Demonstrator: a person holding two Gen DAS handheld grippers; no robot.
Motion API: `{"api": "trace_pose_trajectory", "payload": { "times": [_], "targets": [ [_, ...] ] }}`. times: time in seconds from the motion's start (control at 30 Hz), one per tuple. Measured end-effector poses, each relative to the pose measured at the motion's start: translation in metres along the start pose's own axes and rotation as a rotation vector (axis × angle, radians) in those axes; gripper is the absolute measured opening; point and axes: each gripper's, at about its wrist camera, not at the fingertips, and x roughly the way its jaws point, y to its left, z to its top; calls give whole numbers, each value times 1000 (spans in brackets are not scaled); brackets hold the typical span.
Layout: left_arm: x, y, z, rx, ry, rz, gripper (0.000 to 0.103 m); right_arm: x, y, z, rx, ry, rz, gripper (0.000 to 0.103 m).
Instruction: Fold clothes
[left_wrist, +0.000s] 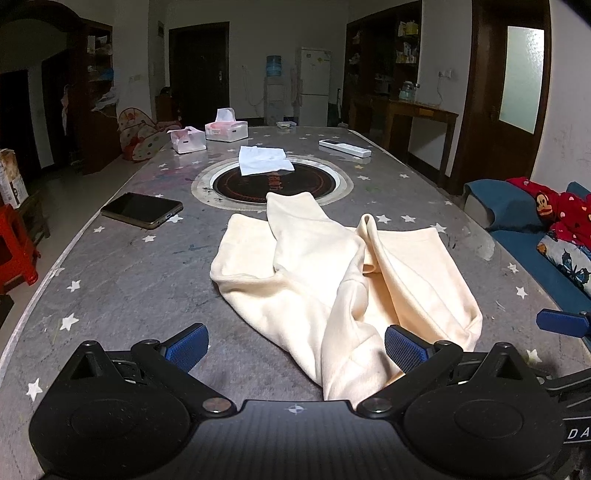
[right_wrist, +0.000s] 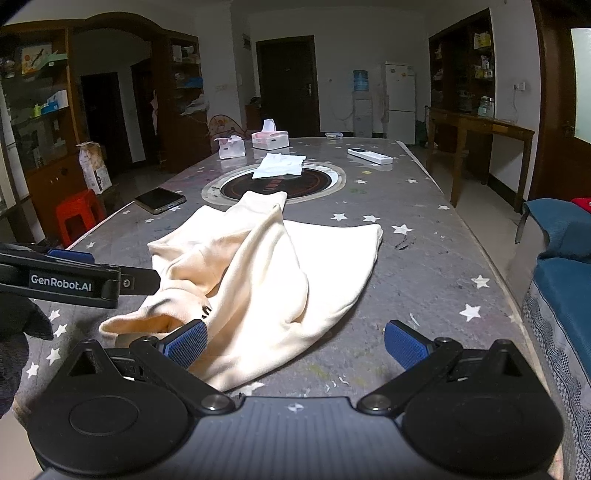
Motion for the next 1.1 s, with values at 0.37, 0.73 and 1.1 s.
{"api": "trace_pose_trajectory", "payload": {
  "times": [0.37, 0.73, 1.1],
  "targets": [
    [20, -9, 20, 58, -4, -8, 103, 15, -3, 10, -16, 10, 7, 103],
    [66, -25, 45, 136, 30, -61, 86, 30, -14, 27, -14, 8, 13, 103],
    [96, -14, 47, 118, 99, -207, 11, 45, -30, 55, -4, -11, 55, 102]
  ]
}}
